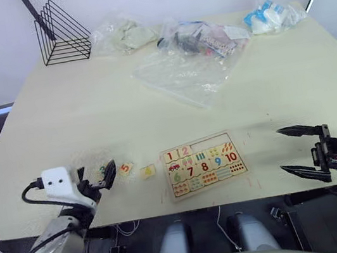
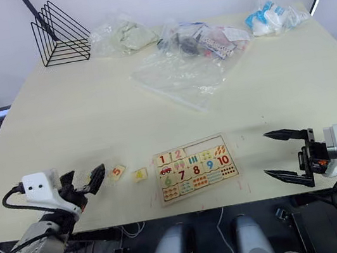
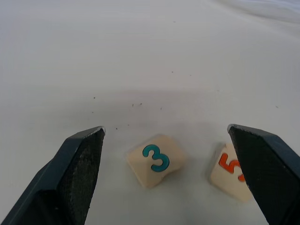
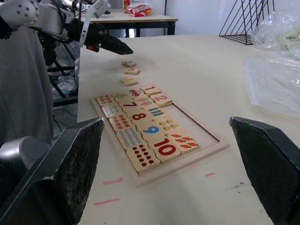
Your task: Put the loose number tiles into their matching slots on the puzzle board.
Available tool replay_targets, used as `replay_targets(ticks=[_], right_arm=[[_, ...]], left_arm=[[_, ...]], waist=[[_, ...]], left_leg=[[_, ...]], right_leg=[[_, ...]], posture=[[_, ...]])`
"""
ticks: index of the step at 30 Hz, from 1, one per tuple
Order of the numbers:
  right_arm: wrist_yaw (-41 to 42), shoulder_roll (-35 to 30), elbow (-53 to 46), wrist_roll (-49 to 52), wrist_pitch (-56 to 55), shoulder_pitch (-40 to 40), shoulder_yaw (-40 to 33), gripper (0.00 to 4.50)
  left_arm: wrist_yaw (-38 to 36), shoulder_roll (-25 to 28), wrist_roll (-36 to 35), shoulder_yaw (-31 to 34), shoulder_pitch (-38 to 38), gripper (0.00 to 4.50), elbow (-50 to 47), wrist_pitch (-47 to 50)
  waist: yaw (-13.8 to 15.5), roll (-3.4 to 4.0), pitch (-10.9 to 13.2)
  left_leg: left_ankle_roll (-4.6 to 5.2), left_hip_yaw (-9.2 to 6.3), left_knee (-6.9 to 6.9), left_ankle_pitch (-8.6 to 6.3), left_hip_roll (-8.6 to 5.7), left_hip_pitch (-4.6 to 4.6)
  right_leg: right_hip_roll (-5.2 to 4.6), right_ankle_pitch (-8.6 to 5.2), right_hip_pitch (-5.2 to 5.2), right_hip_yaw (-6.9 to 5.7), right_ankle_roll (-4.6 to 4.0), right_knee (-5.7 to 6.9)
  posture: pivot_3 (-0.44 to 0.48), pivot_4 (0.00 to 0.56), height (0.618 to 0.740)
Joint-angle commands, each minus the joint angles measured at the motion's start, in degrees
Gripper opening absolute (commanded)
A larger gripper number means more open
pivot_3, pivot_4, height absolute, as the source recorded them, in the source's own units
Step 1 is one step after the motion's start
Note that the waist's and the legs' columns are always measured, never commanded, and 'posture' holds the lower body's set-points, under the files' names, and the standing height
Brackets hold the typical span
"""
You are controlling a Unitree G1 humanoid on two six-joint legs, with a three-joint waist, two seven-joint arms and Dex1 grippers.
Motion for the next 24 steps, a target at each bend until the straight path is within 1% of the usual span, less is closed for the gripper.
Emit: replay_targets(ticks=[1,3,5,7,9,11,13,16,20,22,24], right_arm=[[-0.56,0.16,-2.08,0.66,-1.36,0.21,-1.34,4.50],[-0.87,0.36,-2.47,0.59,-1.56,0.49,-1.19,4.50],[-1.44,0.56,-3.24,0.62,-1.59,0.83,-1.10,4.50],[-1.89,0.62,-3.87,0.68,-1.56,1.14,-1.04,4.50],[-2.32,0.69,-4.39,0.69,-1.50,1.40,-0.99,4.50],[-2.66,0.74,-4.70,0.67,-1.45,1.50,-0.87,4.50],[-2.93,0.81,-4.89,0.60,-1.43,1.45,-0.62,4.50],[-3.08,0.92,-4.90,0.52,-1.45,1.23,-0.37,4.50],[-3.26,0.99,-4.90,0.38,-1.63,1.15,-0.25,4.50],[-3.35,1.00,-5.04,0.39,-1.80,1.38,-0.36,4.50],[-3.50,0.99,-5.14,0.30,-1.99,1.40,-0.40,4.50]], left_arm=[[-9.13,4.77,0.29,3.54,-0.05,4.46,6.68,-10.10],[-14.97,8.06,0.19,4.00,-0.24,4.46,11.81,-14.67],[-20.84,11.80,1.59,3.71,-1.12,4.46,17.76,-21.01],[-27.20,15.17,2.25,2.79,-2.42,4.46,23.50,-26.55],[-35.18,18.55,2.69,0.93,-3.48,4.46,29.42,-32.04],[-40.75,20.73,2.56,-0.44,-4.69,4.46,33.78,-35.29],[-47.23,23.86,3.35,-2.73,-7.72,4.46,39.91,-39.22],[-54.82,27.10,3.87,-5.80,-12.68,4.46,47.67,-43.06],[-61.41,29.46,5.10,-9.00,-18.39,4.46,56.29,-47.25],[-65.47,30.79,6.82,-11.25,-21.62,4.46,61.43,-50.94],[-67.12,31.91,8.69,-12.90,-26.03,4.46,67.64,-53.90]], waist=[[0.01,0.00,0.00],[0.00,0.00,0.00],[0.00,0.01,0.00],[0.00,0.01,0.01],[-0.02,0.02,0.01],[-0.05,0.03,0.02],[0.01,0.03,0.02],[0.03,0.02,0.02],[-0.09,0.03,0.03],[-0.09,0.03,0.03],[-0.09,0.03,0.03]], left_leg=[[0.00,0.01,0.00,0.00,0.00,0.00],[0.00,0.08,0.00,0.00,0.00,0.00],[0.00,0.13,-0.02,0.00,0.01,-0.02],[0.00,0.15,-0.02,0.00,0.01,-0.03],[0.00,0.18,-0.03,0.00,0.03,-0.03],[0.00,0.21,-0.03,0.00,0.03,-0.03],[0.00,0.22,-0.05,0.00,0.06,-0.03],[0.00,0.20,-0.03,0.00,0.05,-0.04],[0.01,0.25,-0.04,-0.01,0.06,-0.04],[0.01,0.25,-0.05,0.00,0.05,-0.04],[0.01,0.25,-0.05,0.00,0.05,-0.04]], right_leg=[[0.00,0.00,0.00,-0.01,0.00,0.00],[0.00,-0.01,0.00,-0.02,-0.01,-0.01],[0.00,-0.01,-0.02,-0.02,-0.01,-0.03],[0.00,-0.01,-0.03,-0.04,-0.01,-0.03],[0.00,-0.01,-0.03,-0.03,-0.01,-0.03],[0.00,-0.01,-0.04,-0.03,-0.01,-0.03],[-0.02,-0.01,-0.05,0.00,0.00,-0.03],[0.01,-0.01,-0.05,-0.07,0.00,-0.02],[0.01,0.01,-0.06,-0.06,0.04,-0.01],[0.01,0.05,-0.07,-0.06,0.10,-0.01],[0.03,0.05,-0.07,-0.07,0.11,0.00]], posture=[[0.000,0.150,0.740],[0.000,0.150,0.740],[0.000,0.150,0.740],[0.000,0.150,0.740],[0.000,0.150,0.740],[0.000,0.150,0.740],[0.000,0.150,0.740],[0.000,0.150,0.740],[0.000,0.150,0.740],[0.000,0.150,0.740],[0.000,0.150,0.740]])
